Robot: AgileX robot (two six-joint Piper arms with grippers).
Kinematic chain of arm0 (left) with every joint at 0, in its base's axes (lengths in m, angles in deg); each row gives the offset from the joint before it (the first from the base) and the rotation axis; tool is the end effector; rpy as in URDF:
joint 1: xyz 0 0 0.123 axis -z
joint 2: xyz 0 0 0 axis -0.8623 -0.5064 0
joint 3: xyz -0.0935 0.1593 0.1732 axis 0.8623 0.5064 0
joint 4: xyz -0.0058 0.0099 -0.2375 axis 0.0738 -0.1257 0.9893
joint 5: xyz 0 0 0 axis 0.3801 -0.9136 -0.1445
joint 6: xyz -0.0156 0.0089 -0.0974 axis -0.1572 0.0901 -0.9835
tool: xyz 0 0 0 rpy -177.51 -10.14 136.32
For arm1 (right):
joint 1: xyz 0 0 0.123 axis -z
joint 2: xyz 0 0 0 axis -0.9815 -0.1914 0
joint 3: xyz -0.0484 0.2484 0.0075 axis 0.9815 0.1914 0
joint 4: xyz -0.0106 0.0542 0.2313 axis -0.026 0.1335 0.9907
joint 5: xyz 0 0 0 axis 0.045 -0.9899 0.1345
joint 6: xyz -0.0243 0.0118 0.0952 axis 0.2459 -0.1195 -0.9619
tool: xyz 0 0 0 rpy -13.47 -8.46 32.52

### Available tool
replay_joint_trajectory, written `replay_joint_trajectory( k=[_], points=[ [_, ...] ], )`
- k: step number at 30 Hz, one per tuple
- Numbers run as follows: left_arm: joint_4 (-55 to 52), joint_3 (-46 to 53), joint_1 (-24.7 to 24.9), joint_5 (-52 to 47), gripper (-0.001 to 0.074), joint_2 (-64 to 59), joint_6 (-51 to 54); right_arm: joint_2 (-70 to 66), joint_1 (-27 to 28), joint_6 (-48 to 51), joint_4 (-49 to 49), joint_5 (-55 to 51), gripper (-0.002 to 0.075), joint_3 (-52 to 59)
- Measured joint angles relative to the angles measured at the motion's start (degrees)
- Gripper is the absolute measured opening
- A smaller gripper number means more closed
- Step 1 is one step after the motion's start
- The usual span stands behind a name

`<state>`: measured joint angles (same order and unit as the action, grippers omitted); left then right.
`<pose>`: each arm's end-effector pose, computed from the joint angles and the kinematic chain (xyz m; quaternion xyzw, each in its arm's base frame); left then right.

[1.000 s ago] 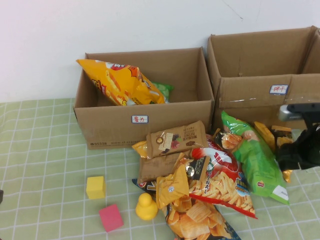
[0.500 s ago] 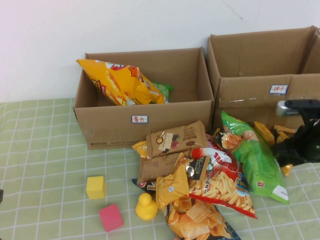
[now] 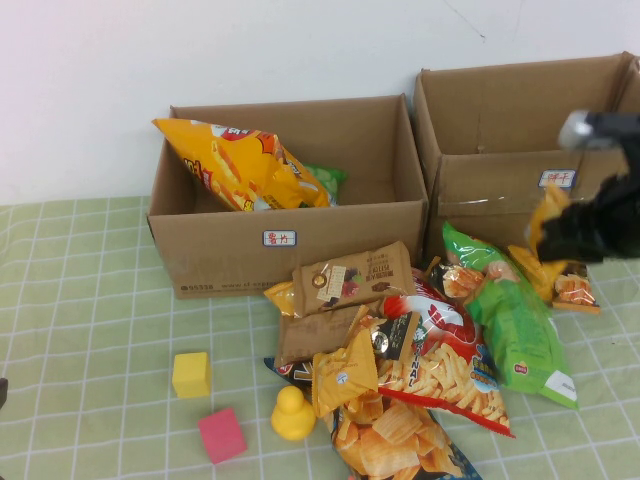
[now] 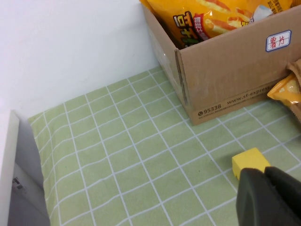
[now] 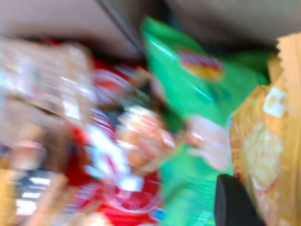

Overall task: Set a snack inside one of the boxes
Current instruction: Pick up the biscuit, then place the biscuit in the biscuit box

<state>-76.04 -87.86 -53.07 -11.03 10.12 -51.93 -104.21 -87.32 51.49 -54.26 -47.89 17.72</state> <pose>0.1183 -0.0165 0.2544 0.1144 0.7933 -0.0011 0.5980 0.3406 0.0765 0.2118 -0.1124 0.9421 0.1471 0.2795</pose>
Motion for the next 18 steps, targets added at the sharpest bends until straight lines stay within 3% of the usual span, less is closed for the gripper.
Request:
replay_joint_trajectory(
  k=[8,18],
  points=[
    [0.6,0.0,0.0,0.0,-0.0001,0.0,0.0,8.5,0.0,13.3,14.4,1.1,0.0223,-1.4],
    [1.5,0.0,0.0,0.0,-0.0001,0.0,0.0,3.2,0.0,21.9,21.3,17.9,0.0223,-9.9]
  ],
)
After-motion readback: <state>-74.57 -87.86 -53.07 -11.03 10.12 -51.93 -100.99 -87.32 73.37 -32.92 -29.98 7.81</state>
